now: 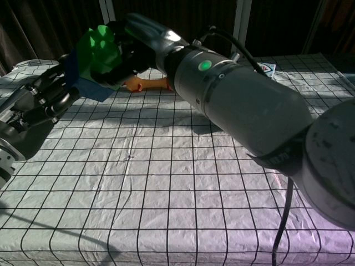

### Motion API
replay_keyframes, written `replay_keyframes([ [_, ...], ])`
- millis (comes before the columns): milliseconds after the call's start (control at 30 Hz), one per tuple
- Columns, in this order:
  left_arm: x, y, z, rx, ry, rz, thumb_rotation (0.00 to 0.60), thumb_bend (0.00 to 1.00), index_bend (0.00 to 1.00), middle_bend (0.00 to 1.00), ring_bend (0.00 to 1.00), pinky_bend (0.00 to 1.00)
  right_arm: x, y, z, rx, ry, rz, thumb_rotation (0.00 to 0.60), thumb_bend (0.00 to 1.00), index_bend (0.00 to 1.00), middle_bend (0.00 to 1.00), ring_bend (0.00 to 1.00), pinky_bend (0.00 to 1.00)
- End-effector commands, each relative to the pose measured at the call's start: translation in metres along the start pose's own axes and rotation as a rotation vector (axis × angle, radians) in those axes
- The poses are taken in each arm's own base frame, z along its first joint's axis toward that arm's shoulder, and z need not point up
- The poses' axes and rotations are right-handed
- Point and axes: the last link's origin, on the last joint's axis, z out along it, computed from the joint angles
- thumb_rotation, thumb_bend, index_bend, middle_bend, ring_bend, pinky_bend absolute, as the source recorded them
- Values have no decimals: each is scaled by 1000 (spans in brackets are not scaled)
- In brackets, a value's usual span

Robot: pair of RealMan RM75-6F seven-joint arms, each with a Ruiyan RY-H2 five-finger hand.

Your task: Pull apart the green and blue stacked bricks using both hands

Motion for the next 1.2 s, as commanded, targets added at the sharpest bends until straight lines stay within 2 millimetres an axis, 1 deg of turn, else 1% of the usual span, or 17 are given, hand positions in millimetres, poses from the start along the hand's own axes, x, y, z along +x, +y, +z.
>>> replay_keyframes([
  [33,1,-1,0,4,-6,-1,600,314,337,238,0,61,3,-2,0,-14,-15,47,600,305,836,582,307,217],
  [267,2,0,1,3,-12,0,600,320,363,251,0,64,5,-3,-1,-25,-30,76,600,305,838,583,307,217],
  [400,4,1,2,-1,-3,-2,600,332,415,315,4,69,7,-4,-1,-26,-29,82,600,306,841,585,307,217],
  [533,7,3,5,-5,14,-29,600,366,499,410,62,72,6,-5,-2,-24,-39,89,600,306,841,585,307,217],
  [633,8,4,5,-10,25,-43,600,436,585,503,134,88,7,-6,-3,-22,-37,96,600,306,841,585,307,217],
  [833,10,6,7,-8,48,-74,600,584,711,643,249,127,10,-5,-2,-24,-29,101,600,306,841,585,307,217],
  [933,11,6,8,-5,58,-90,600,641,771,711,314,156,11,-5,-1,-26,-25,103,600,307,841,585,307,217],
  [1033,11,7,7,-9,60,-93,600,666,805,753,355,193,13,-2,-1,-32,-20,104,600,307,841,585,307,217],
  [1200,13,8,6,-14,80,-93,600,674,810,765,375,253,19,1,0,-35,-5,108,600,306,841,585,307,217],
])
